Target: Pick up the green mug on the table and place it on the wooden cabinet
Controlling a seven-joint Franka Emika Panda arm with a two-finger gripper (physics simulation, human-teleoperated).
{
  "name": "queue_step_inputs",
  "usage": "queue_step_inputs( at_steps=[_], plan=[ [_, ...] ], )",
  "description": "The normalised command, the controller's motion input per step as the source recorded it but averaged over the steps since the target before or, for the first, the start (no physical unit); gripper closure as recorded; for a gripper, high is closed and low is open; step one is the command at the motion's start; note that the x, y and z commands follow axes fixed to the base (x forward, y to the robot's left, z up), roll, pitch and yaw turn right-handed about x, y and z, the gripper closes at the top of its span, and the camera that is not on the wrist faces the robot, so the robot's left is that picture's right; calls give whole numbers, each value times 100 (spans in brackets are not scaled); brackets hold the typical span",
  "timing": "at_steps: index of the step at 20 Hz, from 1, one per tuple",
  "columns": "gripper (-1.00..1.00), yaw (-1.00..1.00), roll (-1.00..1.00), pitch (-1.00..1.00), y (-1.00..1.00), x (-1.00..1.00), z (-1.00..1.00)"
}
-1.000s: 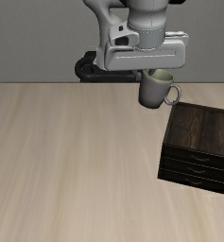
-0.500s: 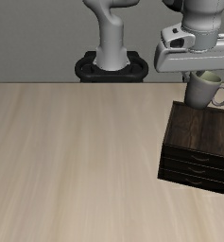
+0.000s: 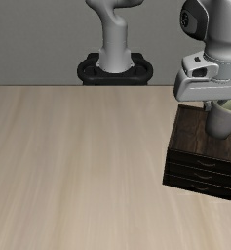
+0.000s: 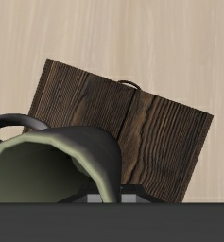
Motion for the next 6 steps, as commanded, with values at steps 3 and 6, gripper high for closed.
queue_step_inputs(
  at_steps=[3, 6],
  plan=[
    [100, 0, 0, 0, 0, 0, -100],
    [100, 0, 0, 0, 0, 0, -100]
  ],
)
